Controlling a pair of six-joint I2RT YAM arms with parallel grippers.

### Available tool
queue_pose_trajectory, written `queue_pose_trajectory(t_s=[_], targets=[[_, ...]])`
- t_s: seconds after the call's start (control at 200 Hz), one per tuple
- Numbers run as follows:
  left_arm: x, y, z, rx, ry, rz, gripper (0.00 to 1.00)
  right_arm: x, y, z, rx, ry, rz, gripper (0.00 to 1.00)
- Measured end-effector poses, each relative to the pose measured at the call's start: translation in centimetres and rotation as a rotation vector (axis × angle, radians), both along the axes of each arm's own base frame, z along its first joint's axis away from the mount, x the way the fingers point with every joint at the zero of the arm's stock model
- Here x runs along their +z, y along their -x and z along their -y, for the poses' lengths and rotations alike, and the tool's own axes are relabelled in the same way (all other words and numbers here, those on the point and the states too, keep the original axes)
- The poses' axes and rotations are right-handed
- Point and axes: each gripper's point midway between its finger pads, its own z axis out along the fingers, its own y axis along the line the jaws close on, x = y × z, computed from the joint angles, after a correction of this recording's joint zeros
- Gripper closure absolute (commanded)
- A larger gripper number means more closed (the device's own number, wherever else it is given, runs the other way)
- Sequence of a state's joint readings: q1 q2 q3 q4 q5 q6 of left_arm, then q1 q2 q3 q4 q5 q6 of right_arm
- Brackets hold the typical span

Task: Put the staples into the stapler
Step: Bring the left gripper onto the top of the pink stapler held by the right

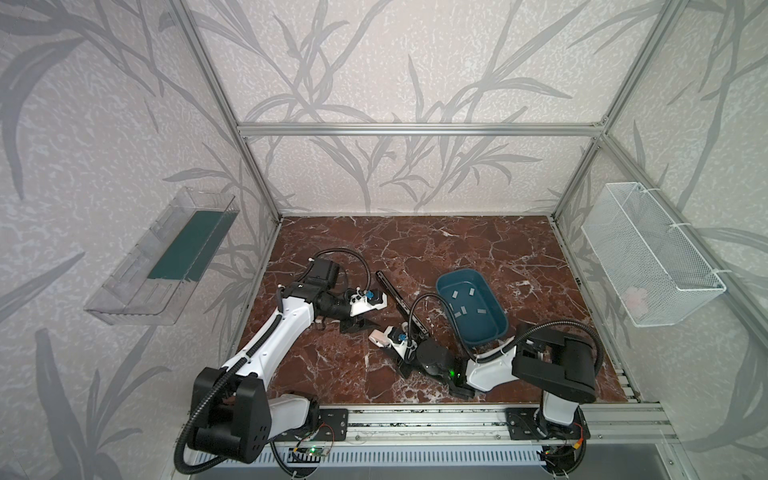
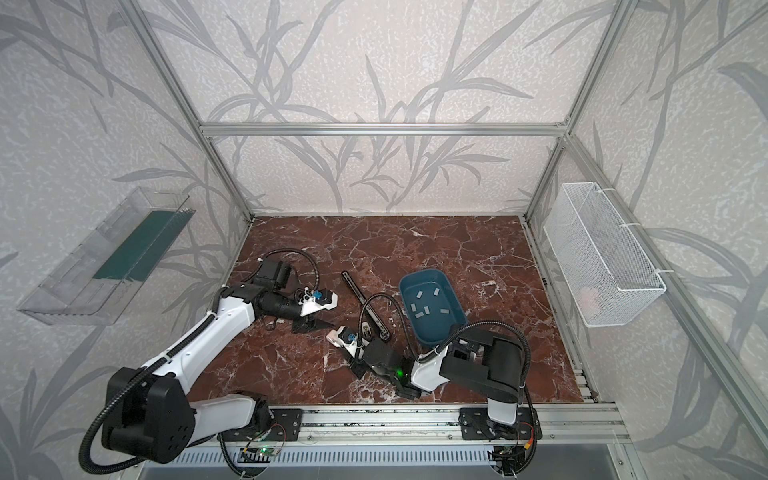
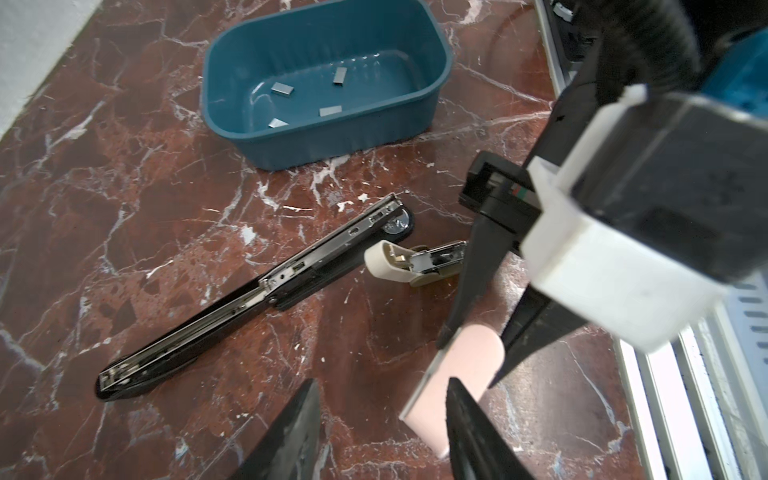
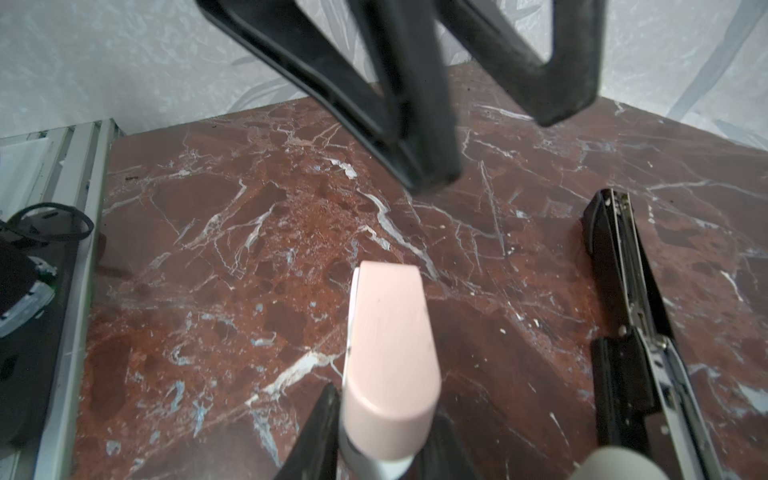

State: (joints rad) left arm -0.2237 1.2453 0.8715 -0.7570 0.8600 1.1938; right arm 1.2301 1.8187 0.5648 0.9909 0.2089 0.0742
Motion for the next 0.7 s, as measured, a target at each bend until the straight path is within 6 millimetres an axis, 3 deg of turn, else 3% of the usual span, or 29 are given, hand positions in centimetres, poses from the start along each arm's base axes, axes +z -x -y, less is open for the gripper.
queue_pose_trajectory(t_s=[0.165, 0.385, 0.53, 0.7], targets=[[0.1, 2.4, 1.2, -0.076, -0.031, -0.005, 0.52, -1.1, 0.5, 1.3, 0.002, 0.034, -0.009, 0.77], [-2.2, 5.4, 2.4, -0.191, -0.143, -0.031, 0.52, 1.2, 1.1, 1.9, 0.011, -0.008, 0.021, 0.78], [-2.2, 5.4, 2.6, -0.194, -0.146, 0.0, 0.45, 2.2, 1.8, 2.0, 0.022, -0.027, 0.034, 0.78], [-2.5, 5.2, 2.6, -0.178, -0.142, 0.031, 0.45, 2.1, 2.7, 1.8, 0.046, -0.02, 0.041, 0.78]])
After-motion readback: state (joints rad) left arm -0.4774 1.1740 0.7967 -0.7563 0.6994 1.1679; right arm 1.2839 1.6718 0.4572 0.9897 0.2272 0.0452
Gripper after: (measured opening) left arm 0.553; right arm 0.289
